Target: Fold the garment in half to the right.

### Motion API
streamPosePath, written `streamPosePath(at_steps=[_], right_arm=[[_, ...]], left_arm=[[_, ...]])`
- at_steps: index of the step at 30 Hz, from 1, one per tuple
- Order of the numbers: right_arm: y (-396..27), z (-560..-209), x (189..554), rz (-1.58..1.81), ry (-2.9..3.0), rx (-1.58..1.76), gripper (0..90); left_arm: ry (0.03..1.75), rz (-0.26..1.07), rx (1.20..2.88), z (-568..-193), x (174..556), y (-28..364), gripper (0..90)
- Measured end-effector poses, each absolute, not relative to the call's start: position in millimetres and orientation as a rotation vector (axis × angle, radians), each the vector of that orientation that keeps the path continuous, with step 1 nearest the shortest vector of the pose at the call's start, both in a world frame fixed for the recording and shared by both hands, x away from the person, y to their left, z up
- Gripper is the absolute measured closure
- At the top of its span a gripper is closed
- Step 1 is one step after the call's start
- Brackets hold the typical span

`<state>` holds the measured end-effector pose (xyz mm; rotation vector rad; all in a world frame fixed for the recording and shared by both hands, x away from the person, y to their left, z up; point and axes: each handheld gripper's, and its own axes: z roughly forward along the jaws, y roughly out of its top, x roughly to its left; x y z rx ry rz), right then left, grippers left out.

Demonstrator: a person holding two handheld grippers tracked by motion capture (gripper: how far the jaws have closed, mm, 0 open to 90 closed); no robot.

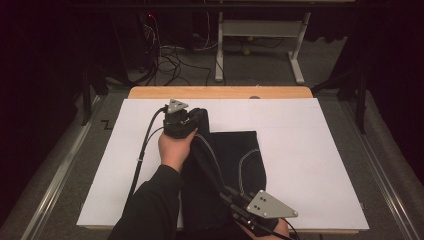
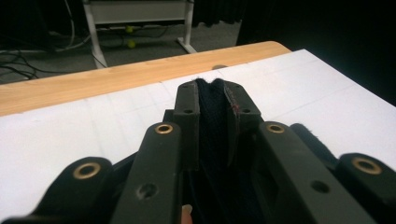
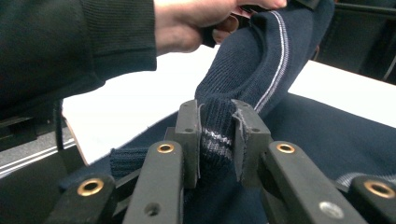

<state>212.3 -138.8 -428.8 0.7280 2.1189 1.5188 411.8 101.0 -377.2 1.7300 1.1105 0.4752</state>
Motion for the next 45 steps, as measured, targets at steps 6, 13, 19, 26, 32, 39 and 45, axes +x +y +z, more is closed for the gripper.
streamPosePath(at_steps=[6,13,19,26,32,39,45], right_arm=[[-154,-437,217,1.509,2.115,0.797,74.8],[-162,-442,217,1.484,2.116,0.835,74.4],[-168,-448,217,1.450,2.135,0.866,74.6],[-174,-455,210,1.398,2.151,0.869,75.0],[-183,-453,204,1.375,2.152,0.873,78.3],[-191,-455,203,1.366,2.172,0.907,83.5],[-191,-449,195,1.380,2.154,0.879,84.7]], left_arm=[[1.111,0.488,1.769,-379,419,80,74.0],[1.120,0.481,1.816,-383,427,70,73.9],[1.127,0.452,1.833,-389,431,64,73.8],[1.117,0.421,1.863,-398,434,48,73.8],[1.094,0.409,1.869,-398,433,39,73.8],[1.071,0.386,1.885,-397,432,25,73.8],[1.027,0.375,1.896,-393,431,11,73.8]])
